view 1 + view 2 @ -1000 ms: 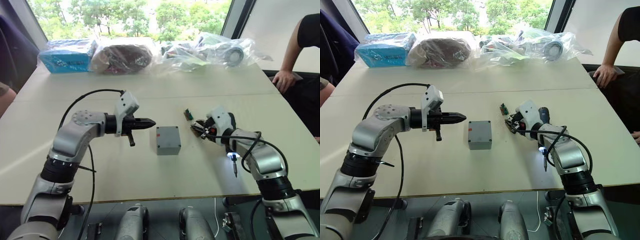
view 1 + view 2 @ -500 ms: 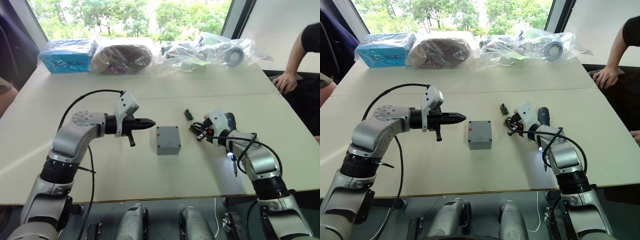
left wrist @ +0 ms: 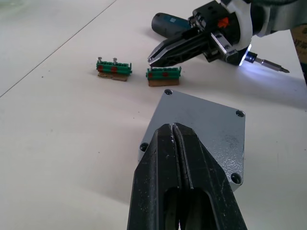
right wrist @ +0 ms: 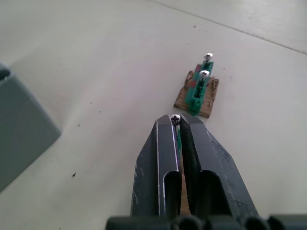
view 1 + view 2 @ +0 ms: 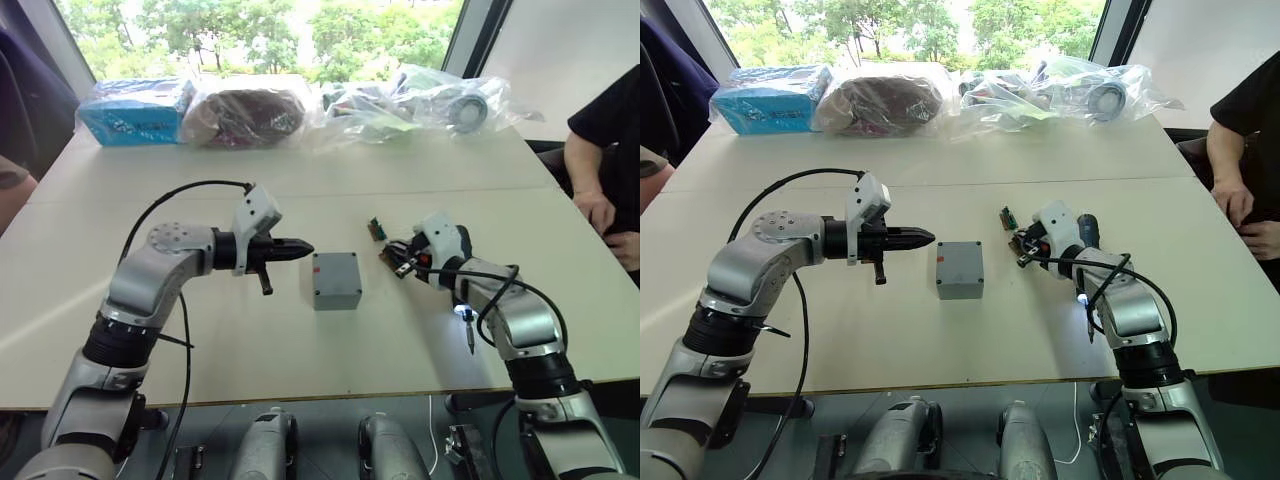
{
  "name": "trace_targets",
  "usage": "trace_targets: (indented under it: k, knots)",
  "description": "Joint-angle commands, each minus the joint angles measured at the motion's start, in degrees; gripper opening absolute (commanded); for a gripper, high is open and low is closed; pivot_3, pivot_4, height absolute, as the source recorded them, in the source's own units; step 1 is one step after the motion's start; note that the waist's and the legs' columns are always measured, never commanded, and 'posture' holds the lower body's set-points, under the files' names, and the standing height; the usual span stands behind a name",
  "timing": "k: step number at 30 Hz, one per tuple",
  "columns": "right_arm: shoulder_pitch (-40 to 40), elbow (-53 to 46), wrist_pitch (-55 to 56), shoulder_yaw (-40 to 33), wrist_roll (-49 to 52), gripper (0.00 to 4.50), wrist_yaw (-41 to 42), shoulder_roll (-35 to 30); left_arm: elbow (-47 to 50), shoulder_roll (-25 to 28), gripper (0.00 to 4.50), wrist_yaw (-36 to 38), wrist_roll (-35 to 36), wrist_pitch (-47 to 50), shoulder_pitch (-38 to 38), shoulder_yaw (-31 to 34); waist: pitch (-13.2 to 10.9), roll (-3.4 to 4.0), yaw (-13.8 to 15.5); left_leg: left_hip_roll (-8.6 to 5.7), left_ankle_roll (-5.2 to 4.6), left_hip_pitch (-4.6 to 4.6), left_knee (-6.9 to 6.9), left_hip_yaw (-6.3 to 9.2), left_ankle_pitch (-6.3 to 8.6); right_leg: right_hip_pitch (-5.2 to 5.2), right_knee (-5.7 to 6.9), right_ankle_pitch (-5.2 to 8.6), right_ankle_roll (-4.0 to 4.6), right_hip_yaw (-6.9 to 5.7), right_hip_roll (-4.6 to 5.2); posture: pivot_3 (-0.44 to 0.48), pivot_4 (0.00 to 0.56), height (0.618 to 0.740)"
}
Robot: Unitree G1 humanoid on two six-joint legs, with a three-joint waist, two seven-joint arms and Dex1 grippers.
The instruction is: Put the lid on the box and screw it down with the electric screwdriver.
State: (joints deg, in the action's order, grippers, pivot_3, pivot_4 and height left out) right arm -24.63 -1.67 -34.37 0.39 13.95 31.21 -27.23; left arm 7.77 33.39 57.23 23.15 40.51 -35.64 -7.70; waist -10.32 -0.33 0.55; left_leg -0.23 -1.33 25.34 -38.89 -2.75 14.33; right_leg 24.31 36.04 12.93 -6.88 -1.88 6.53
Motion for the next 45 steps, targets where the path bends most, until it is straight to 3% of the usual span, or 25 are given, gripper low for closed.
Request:
trace_targets:
  k: [1,6,10,15,27,45]
  knots:
    - [0.06,-3.75,-2.26,-3.78,3.40,0.17,-1.05,1.43,0.45,0.02,0.00,0.16,0.20,-1.45,0.08,0.29,0.00,0.00,-0.01,0.00,0.00,0.00,0.00,0.00,0.00,0.00,0.00,0.00,0.00,0.00,0.00,0.000,0.150,0.740]
    - [0.30,-6.38,-2.61,-3.90,3.60,0.17,-0.78,0.70,0.23,0.27,0.00,0.46,0.35,-1.69,0.17,0.24,0.00,0.00,0.03,0.00,0.00,0.00,0.00,0.00,0.00,0.00,0.00,0.00,0.00,0.00,0.00,0.000,0.150,0.740]
    - [1.81,-15.96,-3.43,-2.43,6.31,0.17,1.52,0.73,1.57,3.15,0.00,2.11,0.82,-0.72,1.02,0.83,0.00,0.01,-0.11,0.01,0.00,0.00,0.00,0.00,0.00,0.01,0.00,0.00,0.00,0.00,-0.01,0.000,0.150,0.740]
    - [3.84,-21.02,-4.42,0.67,7.01,0.17,2.05,1.56,2.28,4.72,0.00,3.05,1.10,-0.47,1.69,0.59,0.00,0.01,-0.09,0.04,0.00,0.00,0.00,0.02,0.00,0.01,0.02,0.00,0.00,0.00,-0.04,0.000,0.150,0.740]
    - [4.32,-19.34,-3.66,4.75,5.14,0.17,0.66,2.53,2.96,3.62,0.00,1.87,0.90,0.05,1.98,0.13,0.00,0.01,0.05,0.03,0.00,0.00,-0.06,0.02,0.00,-0.01,0.03,0.00,0.01,0.00,-0.03,0.000,0.150,0.740]
    - [4.82,-18.14,-4.02,4.38,4.79,0.17,0.50,2.39,3.17,2.43,0.00,0.78,0.81,0.19,1.73,0.09,0.00,0.01,0.02,0.03,0.00,0.00,-0.06,0.02,0.00,-0.01,0.03,0.00,0.01,0.00,-0.03,0.000,0.150,0.740]
